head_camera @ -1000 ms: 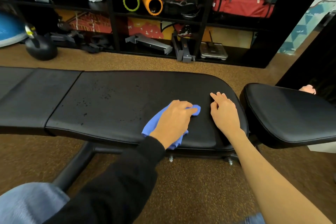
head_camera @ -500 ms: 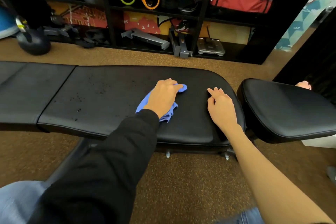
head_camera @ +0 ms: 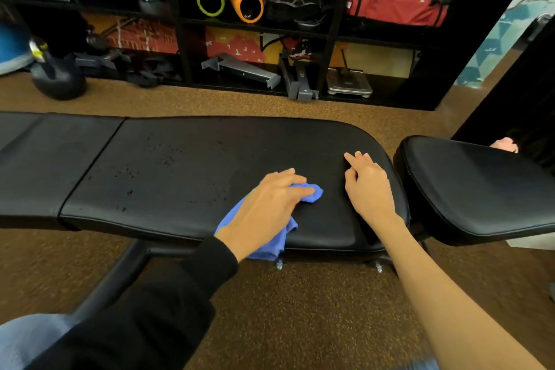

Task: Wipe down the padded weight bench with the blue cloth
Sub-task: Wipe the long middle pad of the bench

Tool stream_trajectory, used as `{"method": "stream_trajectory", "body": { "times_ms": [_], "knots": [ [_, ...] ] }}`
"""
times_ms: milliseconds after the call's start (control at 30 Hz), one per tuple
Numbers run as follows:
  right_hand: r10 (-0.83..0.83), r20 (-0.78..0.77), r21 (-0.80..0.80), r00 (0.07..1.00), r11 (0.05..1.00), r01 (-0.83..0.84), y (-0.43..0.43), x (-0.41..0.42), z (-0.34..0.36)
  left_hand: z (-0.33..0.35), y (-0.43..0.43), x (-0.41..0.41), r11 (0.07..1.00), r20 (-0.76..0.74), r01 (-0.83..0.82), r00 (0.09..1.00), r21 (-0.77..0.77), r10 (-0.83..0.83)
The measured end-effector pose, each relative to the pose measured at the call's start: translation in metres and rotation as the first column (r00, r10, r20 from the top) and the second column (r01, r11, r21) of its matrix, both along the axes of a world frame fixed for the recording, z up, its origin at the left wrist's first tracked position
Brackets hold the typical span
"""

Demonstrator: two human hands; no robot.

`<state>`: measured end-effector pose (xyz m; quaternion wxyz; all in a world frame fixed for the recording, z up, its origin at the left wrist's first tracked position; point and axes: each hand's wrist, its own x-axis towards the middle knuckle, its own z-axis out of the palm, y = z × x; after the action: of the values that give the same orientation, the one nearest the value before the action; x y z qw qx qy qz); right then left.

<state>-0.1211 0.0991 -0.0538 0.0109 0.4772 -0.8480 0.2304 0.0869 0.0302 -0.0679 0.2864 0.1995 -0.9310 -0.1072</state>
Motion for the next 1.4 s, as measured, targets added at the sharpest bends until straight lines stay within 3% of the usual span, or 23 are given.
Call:
{"method": "stream_trajectory", "body": {
  "times_ms": [200, 300, 400, 667, 767, 933, 1033, 1133, 1267, 1400],
  "knots": [
    [-0.005, 0.026, -0.006, 1.000, 1.000, 0.005, 0.000, 0.001, 0.001, 0.016, -0.064, -0.041, 0.990, 0.128, -0.131, 0.982, -0.051, 0.137],
    [-0.012, 0.049, -0.010, 0.999, 1.000, 0.013, 0.000, 0.002, 0.002, 0.014, -0.064, -0.065, 0.950, 0.277, -0.309, 0.911, -0.034, 0.306],
    [-0.012, 0.042, -0.019, 0.999, 1.000, 0.012, 0.000, 0.003, 0.003, 0.015, -0.041, -0.070, 0.920, 0.245, -0.387, 0.888, -0.054, 0.388],
    [0.040, 0.022, -0.038, 0.999, 0.998, -0.039, 0.002, 0.002, 0.004, 0.007, 0.010, -0.020, 0.955, 0.214, -0.294, 0.930, -0.051, 0.298],
    [0.053, 0.084, 0.003, 0.995, 0.999, -0.054, 0.001, -0.001, 0.007, 0.012, -0.005, -0.014, 0.967, 0.284, -0.253, 0.927, -0.014, 0.246],
    [0.017, -0.064, 0.115, 0.998, 0.993, -0.010, -0.026, -0.008, 0.016, 0.015, -0.051, -0.036, 0.959, 0.359, -0.277, 0.891, -0.052, 0.277],
    [-0.013, -0.049, 0.203, 0.999, 0.979, 0.023, -0.050, -0.013, 0.020, 0.015, -0.069, -0.056, 0.940, 0.370, -0.335, 0.866, -0.071, 0.336],
    [-0.024, 0.002, 0.274, 1.000, 0.961, 0.022, -0.065, -0.015, 0.014, 0.016, -0.069, -0.066, 0.938, 0.355, -0.326, 0.869, -0.113, 0.345],
    [-0.035, -0.030, 0.328, 0.999, 0.944, 0.043, -0.069, -0.015, 0.003, 0.009, -0.047, -0.049, 0.972, 0.306, -0.224, 0.923, -0.073, 0.235],
    [-0.023, -0.050, 0.328, 0.998, 0.944, 0.039, -0.068, -0.015, 0.001, 0.003, -0.014, -0.021, 0.979, 0.189, -0.098, 0.973, -0.180, 0.132]
  ]
}}
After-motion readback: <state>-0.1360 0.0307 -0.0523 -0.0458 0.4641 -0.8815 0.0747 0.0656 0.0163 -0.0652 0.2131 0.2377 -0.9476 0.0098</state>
